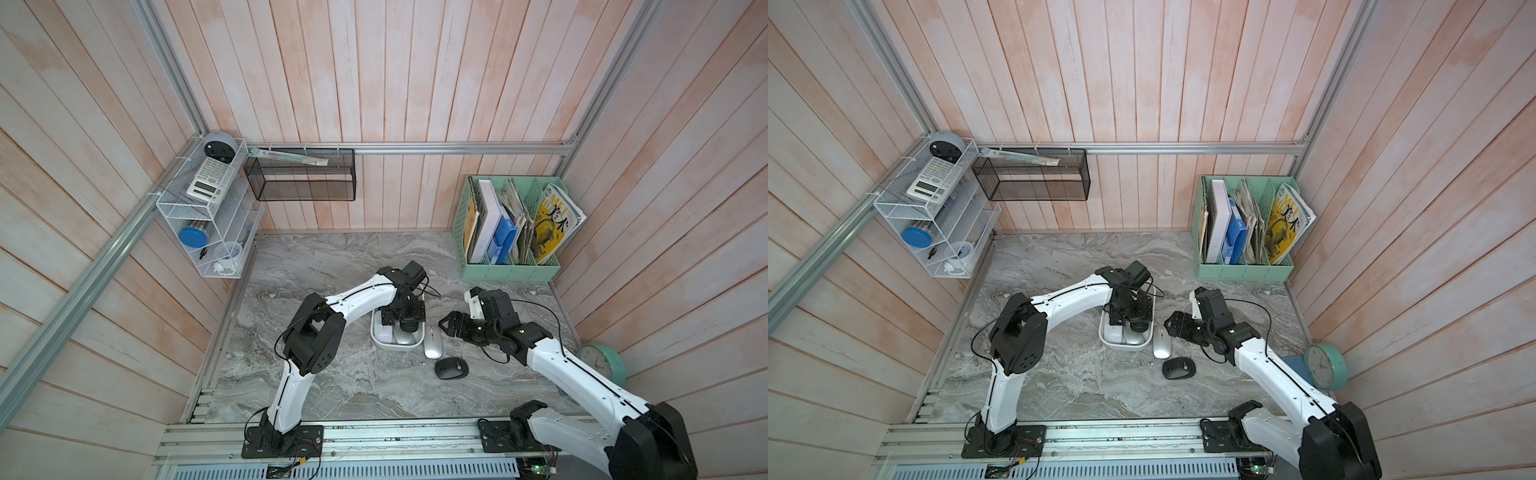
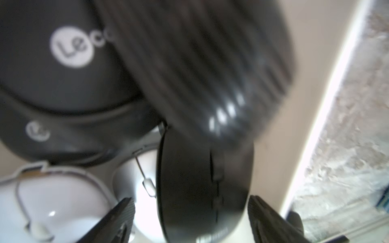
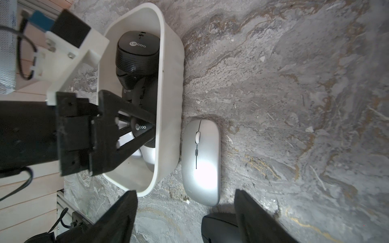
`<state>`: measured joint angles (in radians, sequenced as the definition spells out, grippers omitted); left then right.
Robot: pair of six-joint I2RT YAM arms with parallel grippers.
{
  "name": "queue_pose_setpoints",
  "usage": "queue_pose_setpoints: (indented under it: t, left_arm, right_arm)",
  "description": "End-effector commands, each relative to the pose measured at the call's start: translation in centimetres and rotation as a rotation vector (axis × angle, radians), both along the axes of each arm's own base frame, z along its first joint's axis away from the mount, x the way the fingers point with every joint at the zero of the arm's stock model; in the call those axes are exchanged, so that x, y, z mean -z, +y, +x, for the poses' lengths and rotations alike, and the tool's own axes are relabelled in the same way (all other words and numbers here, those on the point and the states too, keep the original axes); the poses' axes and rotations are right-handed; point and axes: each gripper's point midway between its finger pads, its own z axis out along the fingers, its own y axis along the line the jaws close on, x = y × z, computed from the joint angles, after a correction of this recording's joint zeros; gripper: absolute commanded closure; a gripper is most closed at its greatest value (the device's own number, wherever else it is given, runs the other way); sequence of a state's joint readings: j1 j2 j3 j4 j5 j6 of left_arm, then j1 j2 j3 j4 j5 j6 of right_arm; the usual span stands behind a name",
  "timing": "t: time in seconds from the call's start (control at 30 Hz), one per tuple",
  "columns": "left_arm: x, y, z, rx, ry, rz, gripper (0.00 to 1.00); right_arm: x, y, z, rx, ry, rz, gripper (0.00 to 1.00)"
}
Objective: Put the mouse in the storage box
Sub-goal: Place the mouse in the storage box, then pick up the mouse from the center of the board.
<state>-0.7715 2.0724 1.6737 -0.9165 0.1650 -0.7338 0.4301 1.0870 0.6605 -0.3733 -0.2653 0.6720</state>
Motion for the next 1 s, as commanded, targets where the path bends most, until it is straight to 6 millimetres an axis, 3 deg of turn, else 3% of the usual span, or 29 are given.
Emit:
queue_pose_setpoints:
  t: [0.0, 0.13, 0.27, 0.33, 0.47, 0.6, 0.7, 0.97]
  left_arm:
    - [-3.6, 0.4, -0.7, -0.024, -0.049, -0.066, 0.00]
    - [-7.9, 1.4, -0.9, -0.044, -0.146, -0.131, 0.00]
    - [-11.0, 4.1, -0.7, -0.088, -0.218, -0.185, 0.00]
    - [-11.6, 6.2, -0.1, -0.142, -0.232, -0.244, 0.00]
    - [-12.0, 12.3, 1.1, -0.338, -0.245, -0.379, 0.00]
    - [-12.3, 16.5, 0.8, -0.423, -0.265, -0.408, 0.00]
    - [-11.9, 17.2, 0.2, -0.428, -0.259, -0.405, 0.00]
    - [-10.6, 16.5, 0.4, -0.443, -0.225, -0.448, 0.00]
  right_arm:
    - [0.5, -1.4, 0.0, 0.034, 0.034, -0.089, 0.21]
    - [1.4, -1.7, -0.6, 0.009, 0.080, -0.184, 0.20]
    - [2.3, -0.2, -1.1, -0.092, 0.105, -0.263, 0.15]
    - [2.9, 0.8, -1.4, -0.148, 0.116, -0.309, 0.15]
    - [4.4, 3.2, -2.3, -0.280, 0.185, -0.319, 0.15]
    - [6.0, 3.4, -2.9, -0.332, 0.269, -0.393, 0.15]
    - [6.6, 3.3, -3.1, -0.336, 0.277, -0.432, 0.15]
    - [8.3, 3.6, -3.0, -0.348, 0.304, -0.468, 0.15]
